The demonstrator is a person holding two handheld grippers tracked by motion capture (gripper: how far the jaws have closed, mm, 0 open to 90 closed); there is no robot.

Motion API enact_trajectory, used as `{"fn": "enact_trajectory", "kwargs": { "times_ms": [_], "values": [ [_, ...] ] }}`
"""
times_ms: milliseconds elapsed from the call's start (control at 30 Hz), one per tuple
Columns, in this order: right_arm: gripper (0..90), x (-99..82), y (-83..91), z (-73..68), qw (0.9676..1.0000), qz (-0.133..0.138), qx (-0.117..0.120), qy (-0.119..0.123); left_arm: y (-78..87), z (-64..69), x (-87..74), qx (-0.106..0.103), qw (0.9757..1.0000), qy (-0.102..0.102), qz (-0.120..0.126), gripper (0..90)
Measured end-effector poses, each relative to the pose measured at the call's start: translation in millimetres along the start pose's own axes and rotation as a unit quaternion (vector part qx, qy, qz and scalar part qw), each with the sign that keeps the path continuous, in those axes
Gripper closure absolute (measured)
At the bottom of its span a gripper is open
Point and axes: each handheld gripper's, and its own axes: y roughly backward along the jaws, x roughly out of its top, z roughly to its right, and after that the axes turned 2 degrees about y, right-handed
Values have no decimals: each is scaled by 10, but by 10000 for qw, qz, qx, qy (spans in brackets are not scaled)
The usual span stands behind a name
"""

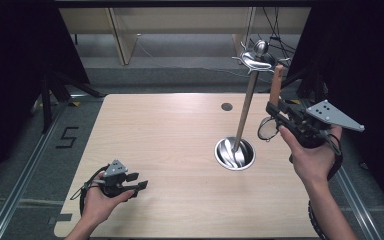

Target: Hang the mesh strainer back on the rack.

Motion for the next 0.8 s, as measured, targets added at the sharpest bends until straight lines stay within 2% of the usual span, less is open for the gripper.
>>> {"fn": "enact_trajectory", "kwargs": {
  "times_ms": [267,400,433,800],
  "values": [
    [692,4,-30,-14,10000,-42,2,-35,-1,0,0,0,10000,-3,24,486],
    [691,4,-59,-2,10000,-30,4,43,-3,2,-1,8,10000,-2,39,485],
    [692,1,-60,-17,10000,-51,2,-57,-2,1,-1,0,10000,-6,30,486],
    [691,-1,-103,-28,10000,6,-56,22,-1,1,1,8,10000,-16,60,485]
  ]
}}
